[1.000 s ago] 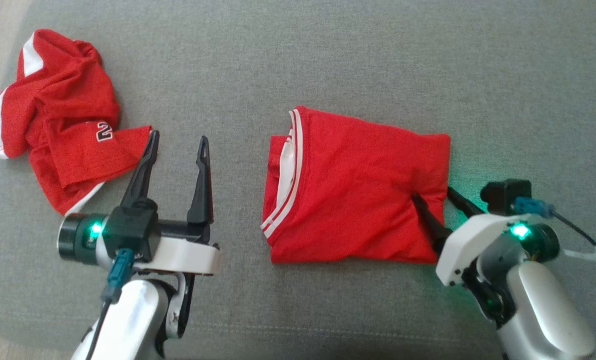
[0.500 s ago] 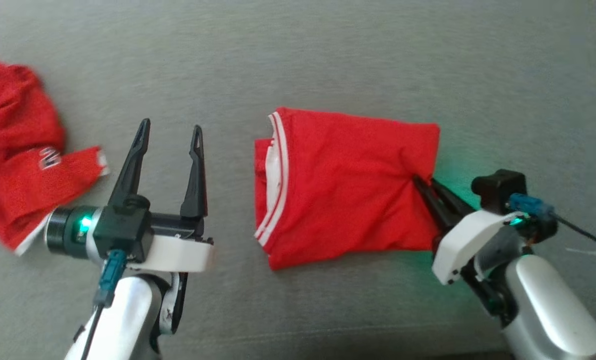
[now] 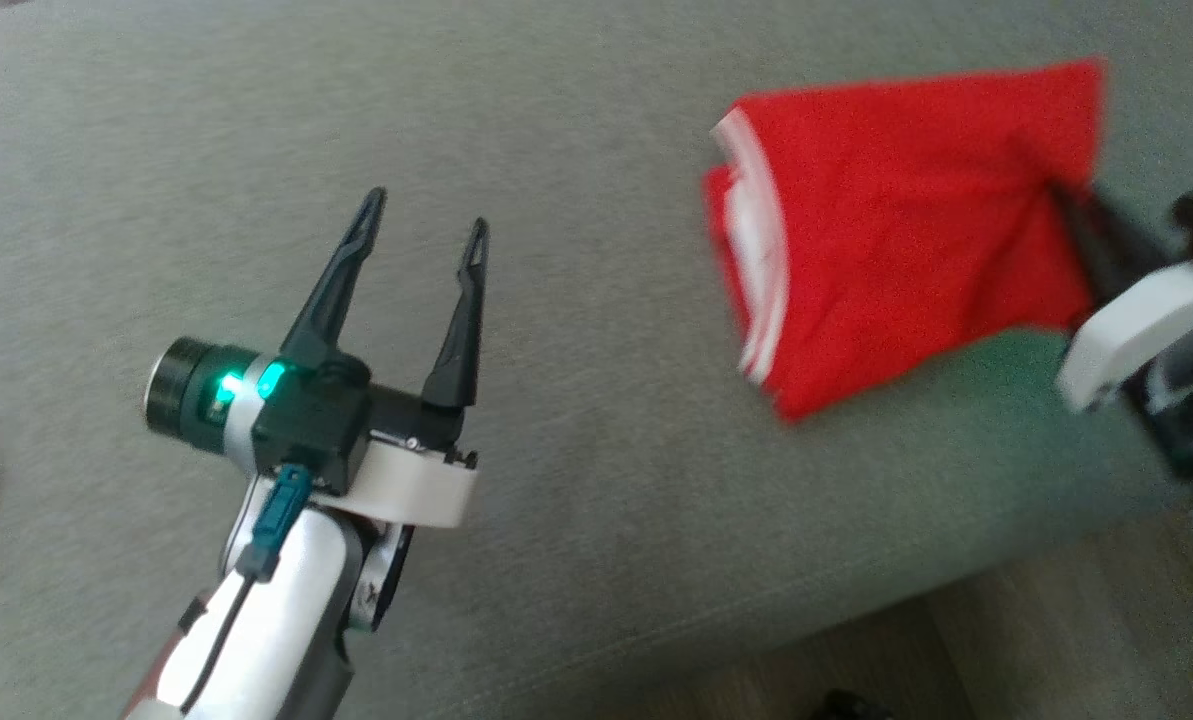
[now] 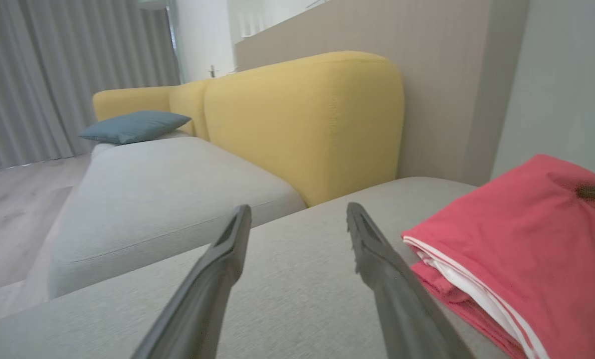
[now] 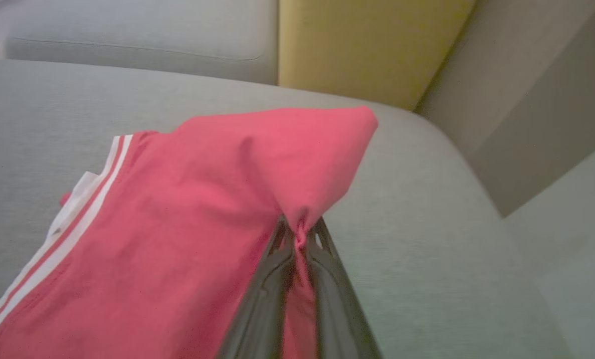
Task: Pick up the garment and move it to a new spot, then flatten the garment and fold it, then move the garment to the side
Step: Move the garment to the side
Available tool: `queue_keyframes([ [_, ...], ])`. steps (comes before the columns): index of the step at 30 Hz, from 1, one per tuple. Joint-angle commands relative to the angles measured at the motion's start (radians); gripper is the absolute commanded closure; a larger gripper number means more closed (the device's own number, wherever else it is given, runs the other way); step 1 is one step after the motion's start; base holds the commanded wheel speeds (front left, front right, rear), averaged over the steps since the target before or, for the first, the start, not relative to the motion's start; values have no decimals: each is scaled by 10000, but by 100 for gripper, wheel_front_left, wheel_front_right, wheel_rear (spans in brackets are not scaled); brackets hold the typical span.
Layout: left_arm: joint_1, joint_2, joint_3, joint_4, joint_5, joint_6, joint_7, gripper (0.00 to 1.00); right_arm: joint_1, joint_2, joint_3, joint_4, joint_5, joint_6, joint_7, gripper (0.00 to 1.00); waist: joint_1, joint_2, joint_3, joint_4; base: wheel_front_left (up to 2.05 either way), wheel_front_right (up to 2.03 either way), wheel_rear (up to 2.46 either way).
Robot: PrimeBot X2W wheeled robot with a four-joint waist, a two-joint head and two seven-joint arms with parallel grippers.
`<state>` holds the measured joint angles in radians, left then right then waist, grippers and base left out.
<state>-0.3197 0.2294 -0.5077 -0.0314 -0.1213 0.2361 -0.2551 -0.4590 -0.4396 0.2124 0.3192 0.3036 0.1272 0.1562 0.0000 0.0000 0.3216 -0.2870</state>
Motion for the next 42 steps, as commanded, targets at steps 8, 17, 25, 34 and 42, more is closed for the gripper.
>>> queue_keyframes([
  [8,-703,33,126,-308,278,-114,-66,0,-1329,-794,-397,474,-170,35,-802,100,0,0,672,-558,0,0,0],
  [17,-1495,-39,-199,-377,546,-349,-35,0,-2288,-1082,-794,1564,-329,35,-1399,100,0,0,1660,-246,0,0,0],
  [25,-2216,-48,-405,-414,749,-570,-23,0,-2921,-1019,-1615,2719,-661,35,-2139,100,0,0,2610,74,0,0,0],
  [34,-2452,-86,-405,-208,705,-568,-46,0,-3053,-740,-2499,3475,-1078,35,-2981,0,0,0,2797,377,0,0,0],
  [42,-1933,-145,-174,-54,408,-282,-62,0,-1788,195,-3553,2350,-1603,35,-3971,0,0,0,1979,772,0,0,0],
])
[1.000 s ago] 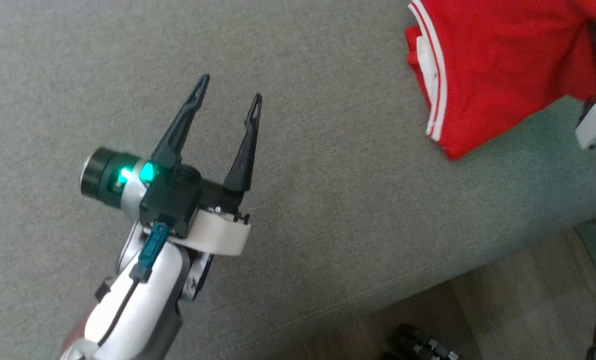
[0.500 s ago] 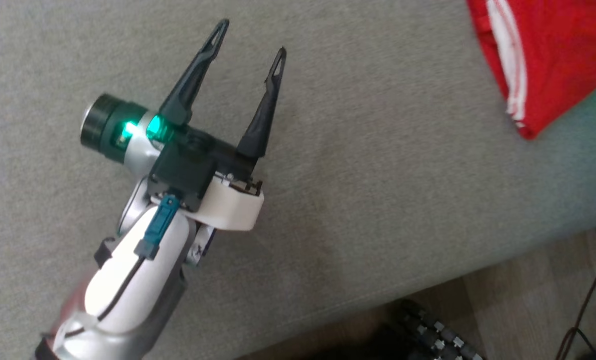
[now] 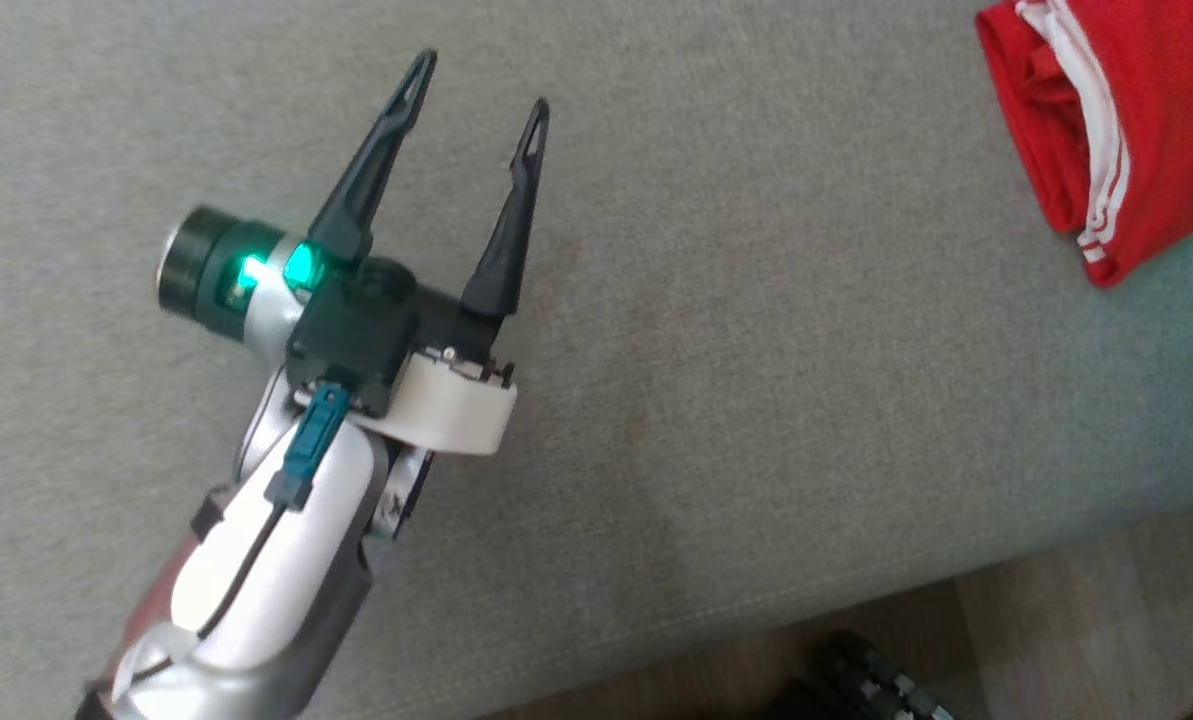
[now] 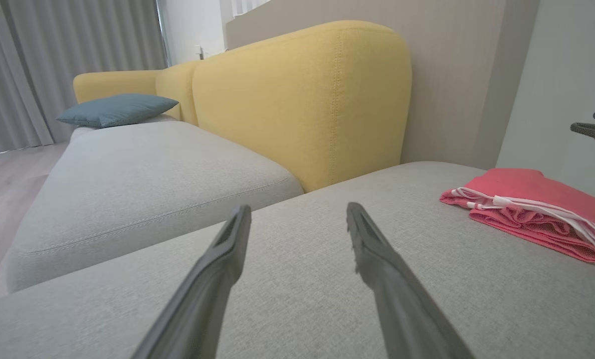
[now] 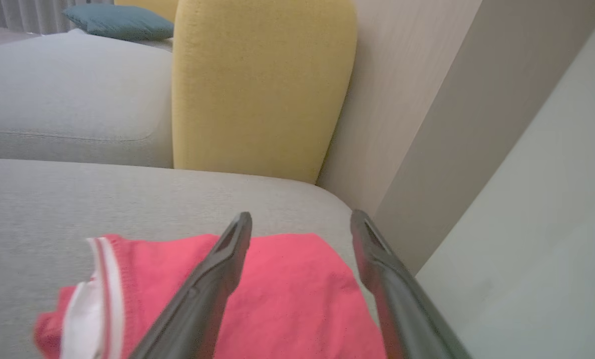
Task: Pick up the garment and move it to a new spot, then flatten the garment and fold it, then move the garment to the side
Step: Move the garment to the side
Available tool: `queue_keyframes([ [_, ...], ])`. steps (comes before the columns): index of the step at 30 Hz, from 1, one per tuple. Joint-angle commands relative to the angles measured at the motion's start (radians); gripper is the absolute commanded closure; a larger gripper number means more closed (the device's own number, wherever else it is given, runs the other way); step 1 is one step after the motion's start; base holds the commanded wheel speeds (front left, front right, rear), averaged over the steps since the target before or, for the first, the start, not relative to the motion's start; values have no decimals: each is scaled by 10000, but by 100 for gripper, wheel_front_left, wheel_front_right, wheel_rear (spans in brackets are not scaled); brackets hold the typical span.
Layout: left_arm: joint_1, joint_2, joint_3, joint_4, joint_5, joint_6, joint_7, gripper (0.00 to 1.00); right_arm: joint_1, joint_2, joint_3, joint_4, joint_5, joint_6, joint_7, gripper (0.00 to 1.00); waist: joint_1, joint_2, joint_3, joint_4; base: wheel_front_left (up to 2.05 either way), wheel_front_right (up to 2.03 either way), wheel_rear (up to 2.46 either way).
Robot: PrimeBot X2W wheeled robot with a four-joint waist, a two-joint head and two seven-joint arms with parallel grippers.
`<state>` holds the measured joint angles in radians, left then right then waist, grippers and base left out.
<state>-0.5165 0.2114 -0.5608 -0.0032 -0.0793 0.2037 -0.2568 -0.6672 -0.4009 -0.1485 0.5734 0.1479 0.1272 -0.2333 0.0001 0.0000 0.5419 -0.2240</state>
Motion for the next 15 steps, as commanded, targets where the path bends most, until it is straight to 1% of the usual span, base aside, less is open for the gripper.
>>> queue_keyframes([
  [1,145,34,401,-336,-51,90,-46,0,581,15,18,-564,-98,35,-126,0,-1,0,-356,201,0,0,0],
  [4,478,15,535,-327,-154,241,-47,0,1559,796,51,-1822,-252,35,-202,0,-1,0,-808,425,0,0,0],
  [7,837,-23,658,-306,-257,383,-47,0,2553,1586,358,-3042,-399,35,-222,0,-1,0,-1237,693,0,0,0],
  [10,1200,-24,841,-261,-393,499,-48,0,3393,2264,702,-3980,-406,35,-181,0,-1,0,-1627,957,0,0,0],
  [13,1613,6,1076,-194,-535,627,-48,0,4081,2760,985,-4670,-465,35,-54,0,-1,0,-1997,1220,0,0,0],
  [15,1898,13,1246,-162,-644,707,-48,0,4459,2946,1151,-4997,-476,35,30,0,-1,0,-2240,1422,0,0,0],
])
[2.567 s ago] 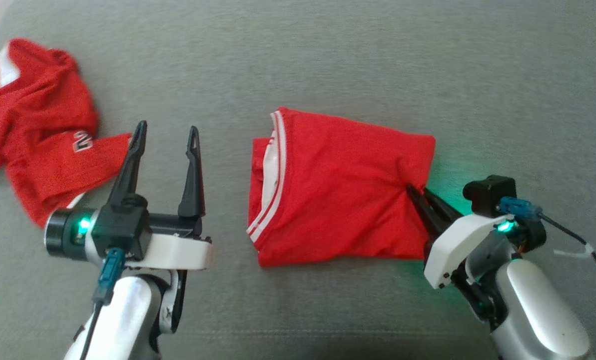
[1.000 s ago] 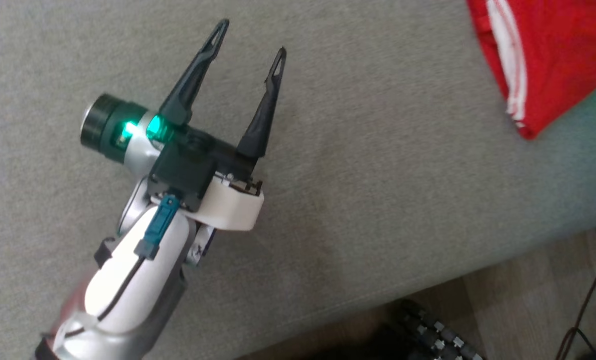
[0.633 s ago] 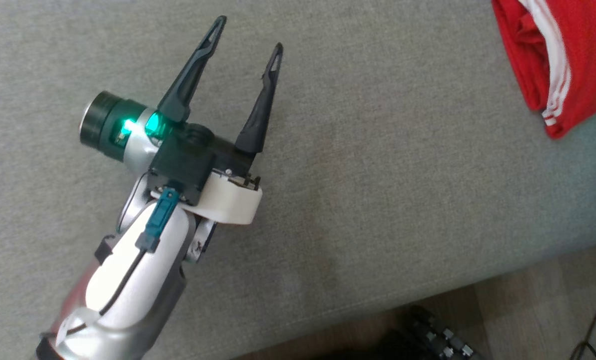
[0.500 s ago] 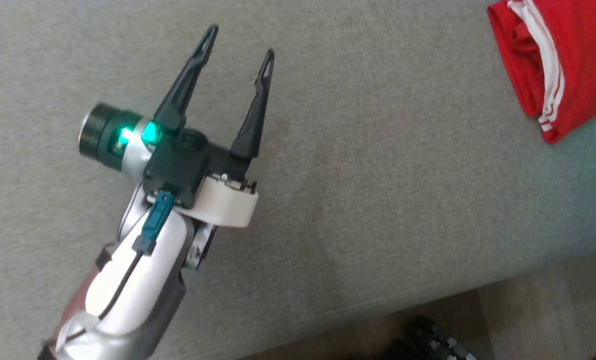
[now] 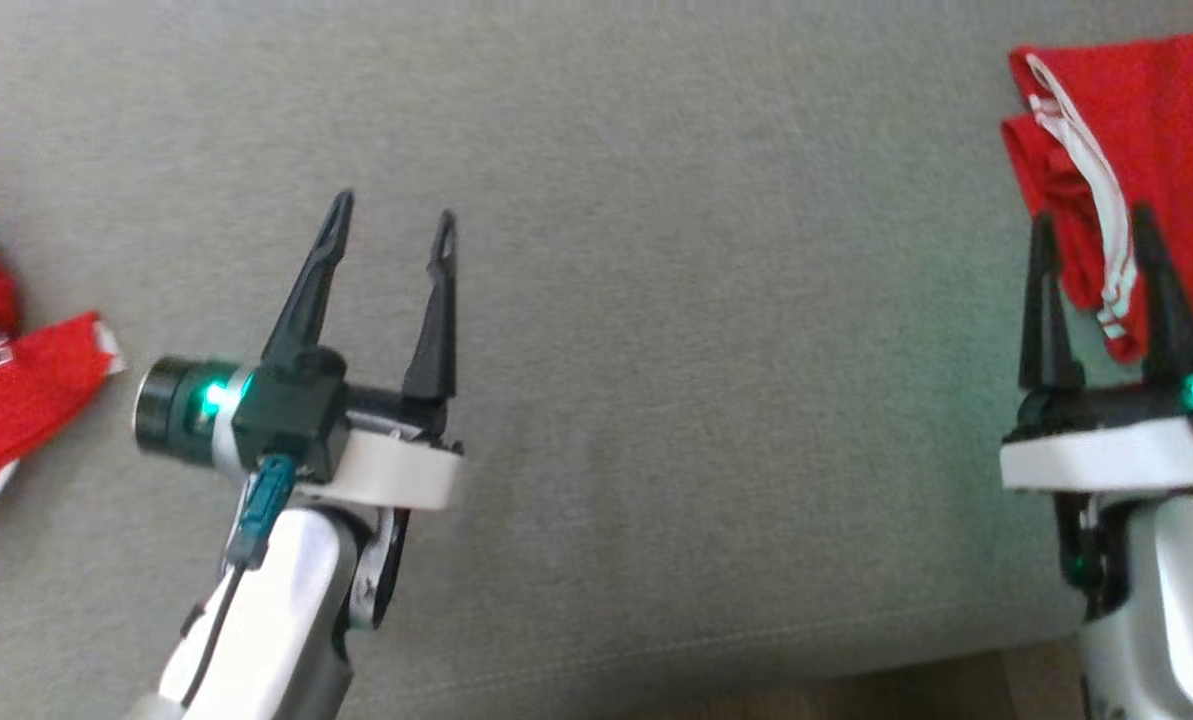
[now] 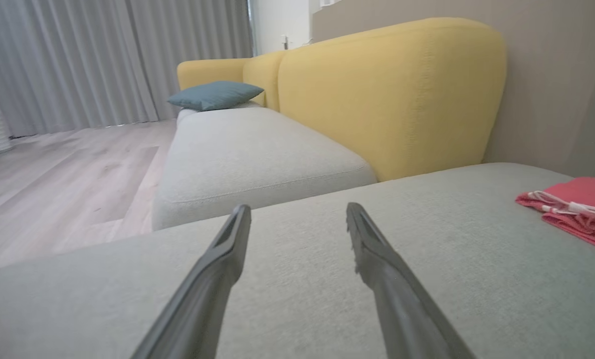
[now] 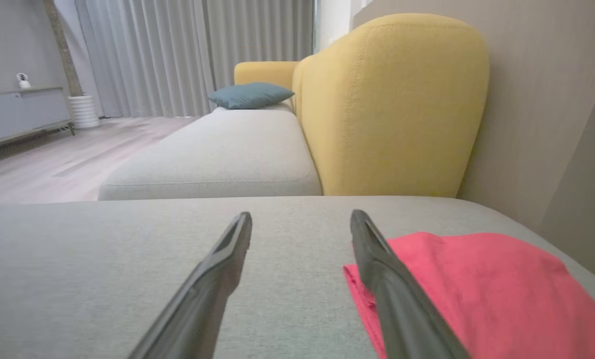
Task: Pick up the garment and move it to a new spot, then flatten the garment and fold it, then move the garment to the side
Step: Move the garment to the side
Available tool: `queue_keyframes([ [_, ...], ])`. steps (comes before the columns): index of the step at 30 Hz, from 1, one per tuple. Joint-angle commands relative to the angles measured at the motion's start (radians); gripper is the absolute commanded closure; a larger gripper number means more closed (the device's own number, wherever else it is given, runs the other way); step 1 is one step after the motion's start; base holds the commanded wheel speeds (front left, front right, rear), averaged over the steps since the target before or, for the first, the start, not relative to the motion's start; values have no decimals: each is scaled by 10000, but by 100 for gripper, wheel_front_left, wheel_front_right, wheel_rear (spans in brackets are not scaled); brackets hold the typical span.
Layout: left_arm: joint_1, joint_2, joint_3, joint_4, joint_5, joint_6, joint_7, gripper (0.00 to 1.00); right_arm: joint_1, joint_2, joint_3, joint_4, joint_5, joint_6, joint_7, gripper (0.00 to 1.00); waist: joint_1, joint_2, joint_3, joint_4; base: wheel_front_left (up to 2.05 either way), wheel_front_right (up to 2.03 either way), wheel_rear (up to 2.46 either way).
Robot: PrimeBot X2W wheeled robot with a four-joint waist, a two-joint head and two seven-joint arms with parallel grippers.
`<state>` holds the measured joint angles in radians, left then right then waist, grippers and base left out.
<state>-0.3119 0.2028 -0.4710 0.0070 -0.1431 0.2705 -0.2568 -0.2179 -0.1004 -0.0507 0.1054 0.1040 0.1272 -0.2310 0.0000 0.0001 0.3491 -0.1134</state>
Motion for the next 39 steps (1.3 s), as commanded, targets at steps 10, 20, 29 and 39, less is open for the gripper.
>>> queue_keyframes([
  [10,1204,184,1192,-11,-392,262,-49,0,1460,391,400,-1376,-31,35,632,0,0,-1,-1423,1126,0,0,0],
  [20,2319,387,1567,274,-615,44,-49,0,2632,480,445,-1877,137,35,1138,0,0,-1,-2314,1120,0,0,0],
  [29,2878,434,1605,527,-704,-16,-49,0,3111,495,510,-2049,455,35,1390,0,0,-1,-2846,1042,0,0,0],
  [39,3109,539,1547,625,-735,46,-5,0,3372,500,608,-2175,659,35,1527,0,0,-1,-3101,1008,0,0,0],
])
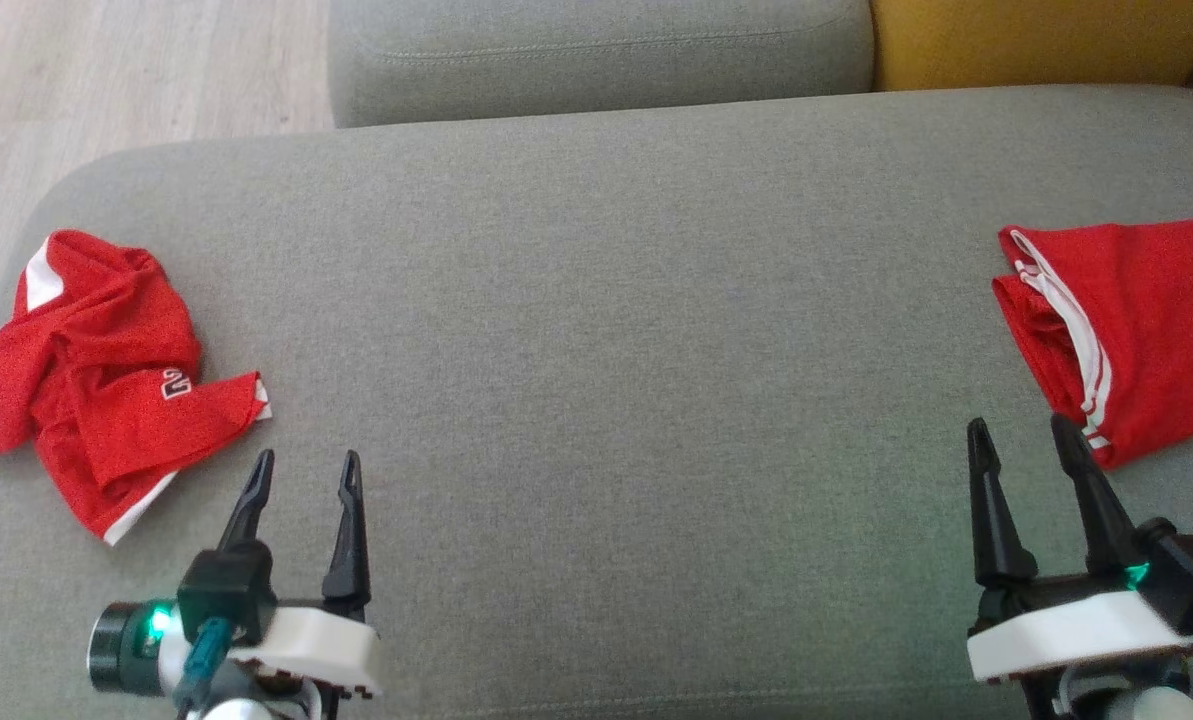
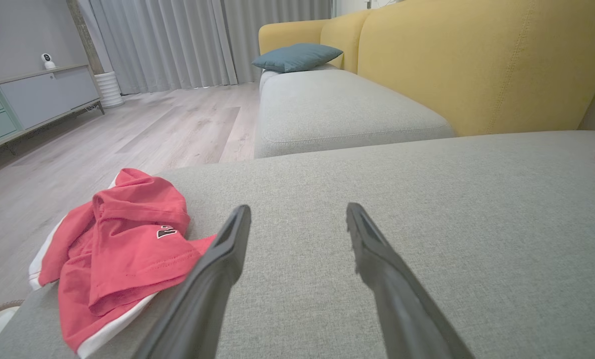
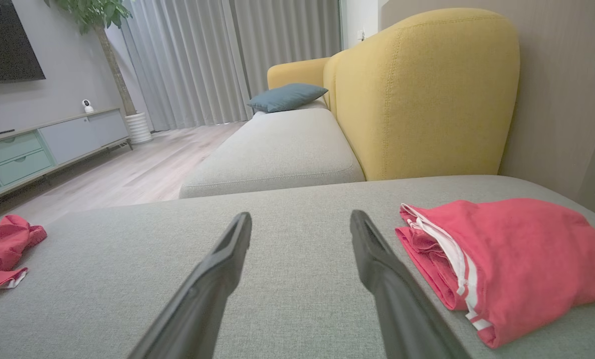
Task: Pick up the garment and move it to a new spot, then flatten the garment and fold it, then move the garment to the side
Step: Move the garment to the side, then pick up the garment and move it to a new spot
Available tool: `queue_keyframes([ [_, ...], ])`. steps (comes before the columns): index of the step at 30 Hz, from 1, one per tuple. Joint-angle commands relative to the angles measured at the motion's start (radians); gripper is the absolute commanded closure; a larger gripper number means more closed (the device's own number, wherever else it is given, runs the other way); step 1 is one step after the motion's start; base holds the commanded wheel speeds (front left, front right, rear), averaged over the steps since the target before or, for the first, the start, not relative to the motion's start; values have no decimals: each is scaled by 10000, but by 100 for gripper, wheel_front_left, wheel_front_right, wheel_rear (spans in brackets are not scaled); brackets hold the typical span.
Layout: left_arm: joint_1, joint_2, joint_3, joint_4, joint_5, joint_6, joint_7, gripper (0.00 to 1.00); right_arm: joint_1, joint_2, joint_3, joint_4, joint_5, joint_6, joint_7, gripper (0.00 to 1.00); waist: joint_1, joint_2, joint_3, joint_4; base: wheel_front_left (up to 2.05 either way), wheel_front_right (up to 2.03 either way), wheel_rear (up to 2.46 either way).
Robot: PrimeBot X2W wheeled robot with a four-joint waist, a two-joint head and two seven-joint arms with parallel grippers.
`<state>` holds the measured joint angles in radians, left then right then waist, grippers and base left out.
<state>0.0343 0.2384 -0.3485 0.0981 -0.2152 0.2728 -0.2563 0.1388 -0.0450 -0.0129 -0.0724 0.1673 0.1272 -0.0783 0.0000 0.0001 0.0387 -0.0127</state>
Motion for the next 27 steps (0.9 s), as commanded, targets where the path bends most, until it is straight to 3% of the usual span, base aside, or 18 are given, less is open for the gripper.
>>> queue_keyframes([
  [1,-354,185,311,-298,-13,30,-6,0,-190,-54,224,-405,28,35,8,0,0,-1,3,4,0,0,0],
  [17,-474,222,227,-270,-72,85,-6,0,-153,-53,190,-466,58,35,90,0,0,-1,-34,76,0,0,0],
  [27,-677,195,247,-271,-98,113,-23,0,-140,-53,143,-606,-3,35,204,0,0,-1,37,623,0,0,0],
])
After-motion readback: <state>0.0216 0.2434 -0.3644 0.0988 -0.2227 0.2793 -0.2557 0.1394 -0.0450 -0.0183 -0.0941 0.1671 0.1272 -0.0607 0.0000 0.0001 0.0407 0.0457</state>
